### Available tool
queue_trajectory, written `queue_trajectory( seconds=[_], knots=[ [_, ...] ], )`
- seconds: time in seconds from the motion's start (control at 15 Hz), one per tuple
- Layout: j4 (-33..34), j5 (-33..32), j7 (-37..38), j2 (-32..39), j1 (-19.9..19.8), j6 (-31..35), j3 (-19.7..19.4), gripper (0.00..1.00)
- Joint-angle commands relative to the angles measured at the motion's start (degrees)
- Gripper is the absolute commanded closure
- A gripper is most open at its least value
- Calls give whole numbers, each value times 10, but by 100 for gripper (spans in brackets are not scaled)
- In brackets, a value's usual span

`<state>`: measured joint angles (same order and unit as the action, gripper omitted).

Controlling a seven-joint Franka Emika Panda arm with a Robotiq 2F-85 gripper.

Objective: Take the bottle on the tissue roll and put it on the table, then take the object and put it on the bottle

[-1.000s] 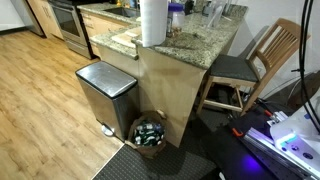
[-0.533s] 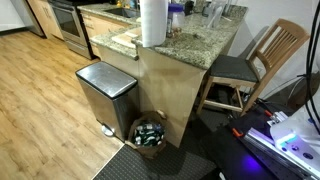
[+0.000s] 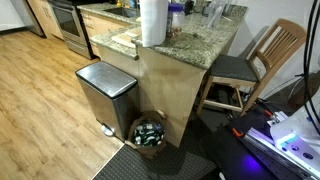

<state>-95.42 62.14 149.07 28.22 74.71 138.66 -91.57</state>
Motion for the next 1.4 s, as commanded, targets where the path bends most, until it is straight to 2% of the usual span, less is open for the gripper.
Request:
queue_trajectory(
  seconds=[0.0,0.07,0.13,0.2,0.33,0.47,0.53,0.73,0.8,0.87,0.93,1.13,1.2,1.27,1.33],
  knots=[
    [-20,-44,0,-66,-26,43,57,75],
    [-23,-55,0,-84,-34,49,75,75],
    [-19,-16,-17,-58,-40,15,58,75],
    [-20,-20,-15,-64,-44,9,64,75],
    [-23,-5,0,-48,-46,-13,49,75],
    [-23,12,1,-55,-48,-60,45,75],
    [-23,28,1,-63,-51,-101,44,75],
    [-25,83,1,-28,-62,-240,4,75],
    [-17,64,1,-52,-69,-239,24,75],
    [-26,57,1,-47,-53,-206,17,75],
    [-27,57,1,-48,-55,-212,16,50],
    [-27,57,1,-46,-52,-211,16,50],
    [-27,57,1,-46,-52,-211,16,75],
    [-45,4,-13,-75,-67,-161,54,75],
    [-68,-11,-49,-67,-99,-146,84,75]
  ],
)
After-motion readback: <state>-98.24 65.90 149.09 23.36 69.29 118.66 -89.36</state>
